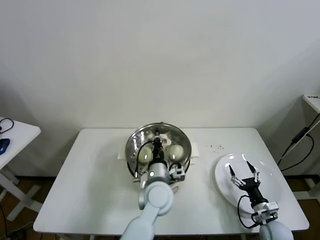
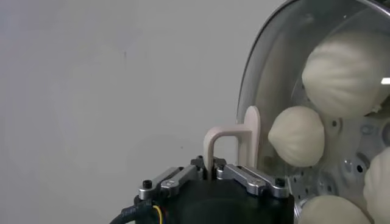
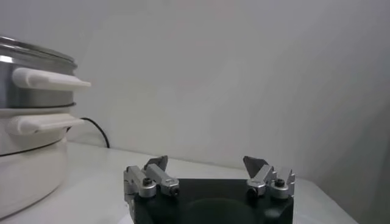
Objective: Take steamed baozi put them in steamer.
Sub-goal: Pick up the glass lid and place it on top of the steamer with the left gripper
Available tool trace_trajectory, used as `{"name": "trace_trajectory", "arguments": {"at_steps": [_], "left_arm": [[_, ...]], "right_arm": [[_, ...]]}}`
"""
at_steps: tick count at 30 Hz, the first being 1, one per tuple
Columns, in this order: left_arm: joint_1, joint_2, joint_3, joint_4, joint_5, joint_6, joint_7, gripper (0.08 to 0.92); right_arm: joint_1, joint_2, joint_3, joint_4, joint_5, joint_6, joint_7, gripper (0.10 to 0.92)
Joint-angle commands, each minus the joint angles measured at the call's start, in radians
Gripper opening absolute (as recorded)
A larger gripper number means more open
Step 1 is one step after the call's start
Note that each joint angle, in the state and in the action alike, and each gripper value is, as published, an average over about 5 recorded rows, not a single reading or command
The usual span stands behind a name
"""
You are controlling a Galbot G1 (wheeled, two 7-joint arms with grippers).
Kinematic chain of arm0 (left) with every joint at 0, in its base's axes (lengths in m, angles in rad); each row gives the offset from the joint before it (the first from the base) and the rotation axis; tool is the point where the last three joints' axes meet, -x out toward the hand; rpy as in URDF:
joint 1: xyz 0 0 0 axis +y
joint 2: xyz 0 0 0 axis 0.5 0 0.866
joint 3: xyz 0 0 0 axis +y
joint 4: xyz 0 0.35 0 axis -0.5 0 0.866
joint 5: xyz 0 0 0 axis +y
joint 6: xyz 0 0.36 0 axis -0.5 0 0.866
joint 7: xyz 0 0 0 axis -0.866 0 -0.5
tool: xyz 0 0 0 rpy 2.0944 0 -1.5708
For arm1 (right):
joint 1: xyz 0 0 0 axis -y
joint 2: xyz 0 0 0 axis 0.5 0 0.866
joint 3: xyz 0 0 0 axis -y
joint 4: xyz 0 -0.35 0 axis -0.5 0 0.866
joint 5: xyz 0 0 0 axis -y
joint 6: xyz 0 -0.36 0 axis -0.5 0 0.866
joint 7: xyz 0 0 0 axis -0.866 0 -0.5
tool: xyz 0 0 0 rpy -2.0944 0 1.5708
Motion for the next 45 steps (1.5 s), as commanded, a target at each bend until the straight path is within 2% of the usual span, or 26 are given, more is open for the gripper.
{"name": "trace_trajectory", "arguments": {"at_steps": [1,45], "left_arm": [[0.001,-0.032,0.001,0.002,-0.002,-0.001,0.004,0.156],[0.005,-0.016,-0.004,0.013,-0.017,-0.022,-0.006,0.156]], "right_arm": [[0.002,0.001,0.0,-0.002,0.001,0.0,0.0,0.823],[0.004,0.007,-0.002,-0.006,0.004,0.009,-0.001,0.823]]}}
